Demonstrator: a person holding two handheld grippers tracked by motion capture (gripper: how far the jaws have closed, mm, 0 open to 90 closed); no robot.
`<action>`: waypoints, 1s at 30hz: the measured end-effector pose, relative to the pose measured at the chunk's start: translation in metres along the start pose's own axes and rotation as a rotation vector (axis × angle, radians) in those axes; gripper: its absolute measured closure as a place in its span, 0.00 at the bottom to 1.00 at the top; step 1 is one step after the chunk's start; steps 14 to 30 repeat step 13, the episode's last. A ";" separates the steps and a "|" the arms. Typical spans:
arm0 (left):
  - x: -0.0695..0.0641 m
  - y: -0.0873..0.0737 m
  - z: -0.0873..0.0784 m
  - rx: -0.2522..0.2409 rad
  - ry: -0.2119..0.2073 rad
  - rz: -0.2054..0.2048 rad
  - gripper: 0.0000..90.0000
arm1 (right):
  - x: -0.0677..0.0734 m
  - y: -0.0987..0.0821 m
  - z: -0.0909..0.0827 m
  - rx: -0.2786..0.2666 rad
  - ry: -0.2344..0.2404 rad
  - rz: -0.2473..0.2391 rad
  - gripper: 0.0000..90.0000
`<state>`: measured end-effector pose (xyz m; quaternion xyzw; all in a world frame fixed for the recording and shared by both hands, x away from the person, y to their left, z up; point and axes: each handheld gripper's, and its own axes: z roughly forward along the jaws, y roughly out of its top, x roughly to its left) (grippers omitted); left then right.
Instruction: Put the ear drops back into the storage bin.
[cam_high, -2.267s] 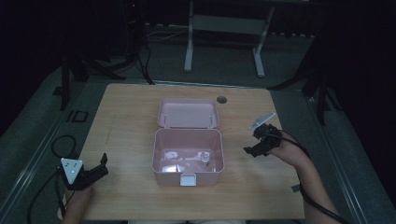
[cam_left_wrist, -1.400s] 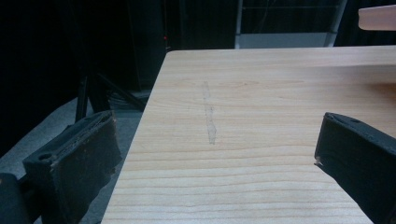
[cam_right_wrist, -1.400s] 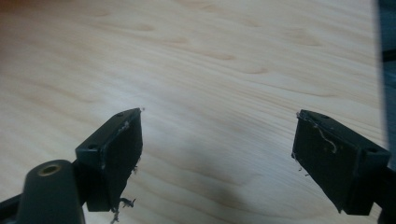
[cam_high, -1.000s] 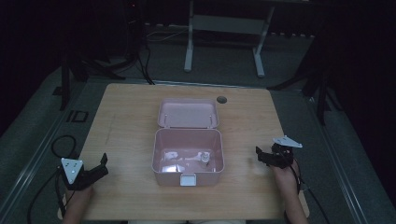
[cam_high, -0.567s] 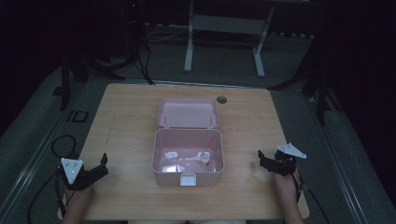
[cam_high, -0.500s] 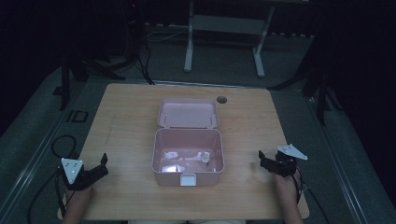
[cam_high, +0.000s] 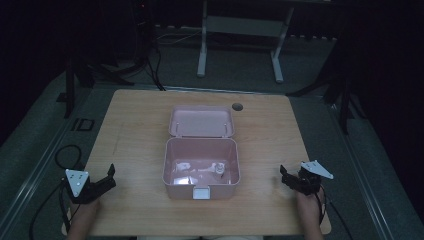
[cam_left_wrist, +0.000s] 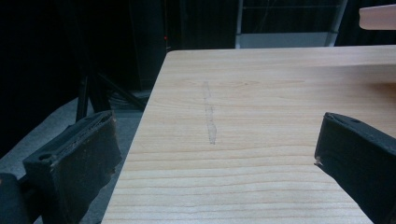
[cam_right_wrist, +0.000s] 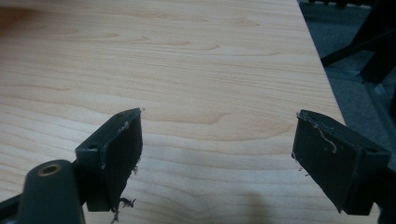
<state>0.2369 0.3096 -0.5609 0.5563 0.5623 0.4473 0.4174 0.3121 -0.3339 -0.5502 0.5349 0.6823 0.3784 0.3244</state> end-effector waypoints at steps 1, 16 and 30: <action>0.000 0.000 0.000 -0.001 0.000 -0.001 0.00 | 0.000 0.000 -0.001 -0.006 0.002 -0.003 0.18; 0.000 0.000 0.000 0.001 0.000 0.000 0.00 | -0.006 -0.002 -0.006 -0.043 -0.008 0.019 0.18; 0.000 0.000 0.000 0.001 0.000 0.000 0.00 | -0.006 -0.002 -0.006 -0.043 -0.008 0.019 0.18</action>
